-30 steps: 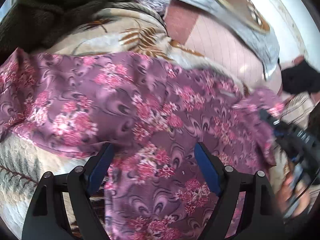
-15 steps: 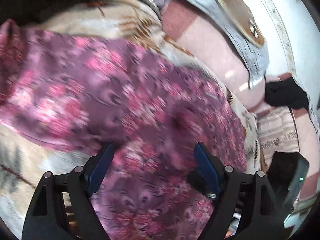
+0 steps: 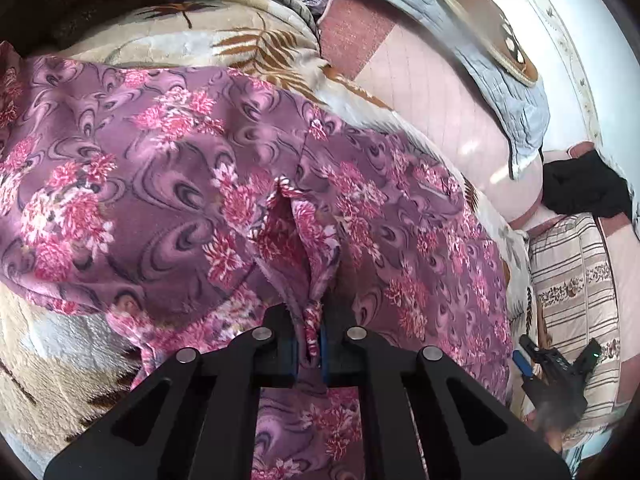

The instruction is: Fold small clothes

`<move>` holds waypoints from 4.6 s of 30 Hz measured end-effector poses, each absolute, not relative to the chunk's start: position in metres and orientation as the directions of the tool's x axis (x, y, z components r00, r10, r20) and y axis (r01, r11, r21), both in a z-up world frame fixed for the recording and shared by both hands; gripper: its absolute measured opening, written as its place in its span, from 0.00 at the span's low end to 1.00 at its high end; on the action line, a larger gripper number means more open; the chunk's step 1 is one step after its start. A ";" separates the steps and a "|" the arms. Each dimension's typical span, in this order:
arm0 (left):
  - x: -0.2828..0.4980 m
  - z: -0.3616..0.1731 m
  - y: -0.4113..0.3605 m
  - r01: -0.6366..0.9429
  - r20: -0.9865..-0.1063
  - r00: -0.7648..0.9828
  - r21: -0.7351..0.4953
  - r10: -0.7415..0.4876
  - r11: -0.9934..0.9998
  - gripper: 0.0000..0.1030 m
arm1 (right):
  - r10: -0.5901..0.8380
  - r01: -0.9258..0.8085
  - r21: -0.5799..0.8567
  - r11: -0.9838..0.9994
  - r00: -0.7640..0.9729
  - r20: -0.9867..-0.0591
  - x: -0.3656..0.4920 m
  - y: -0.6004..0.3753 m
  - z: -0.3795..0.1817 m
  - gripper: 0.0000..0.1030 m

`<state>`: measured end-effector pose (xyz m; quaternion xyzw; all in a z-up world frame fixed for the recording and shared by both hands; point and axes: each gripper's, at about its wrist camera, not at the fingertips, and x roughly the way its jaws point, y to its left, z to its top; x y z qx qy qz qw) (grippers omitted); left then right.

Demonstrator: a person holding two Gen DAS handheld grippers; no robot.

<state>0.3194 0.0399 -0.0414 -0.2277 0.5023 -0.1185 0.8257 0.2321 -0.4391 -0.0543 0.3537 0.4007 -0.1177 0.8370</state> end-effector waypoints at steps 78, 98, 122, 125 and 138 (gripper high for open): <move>0.275 -0.004 0.286 -0.495 -0.700 0.657 -0.681 -0.281 0.540 0.05 | 0.385 -0.255 0.291 0.922 0.534 -0.753 0.300 -0.087 -0.049 0.49; 0.323 0.002 0.107 -0.139 -0.536 0.544 -0.816 -0.645 0.561 0.05 | 0.310 -0.070 0.338 0.938 0.602 -0.735 0.266 -0.199 -0.045 0.49; 0.298 -0.046 0.127 -0.335 -0.649 0.458 -0.759 -0.608 0.558 0.38 | 0.768 0.062 0.863 0.502 0.428 -0.477 0.325 -0.167 -0.070 0.64; 0.298 -0.050 0.130 -0.352 -0.645 0.451 -0.764 -0.617 0.541 0.38 | 0.810 0.056 0.901 0.431 0.415 -0.414 0.331 -0.153 -0.073 0.61; 0.300 -0.050 0.111 -0.351 -0.700 0.414 -0.713 -0.582 0.607 0.43 | 0.688 -0.053 0.804 0.592 0.553 -0.470 0.315 -0.208 -0.035 0.02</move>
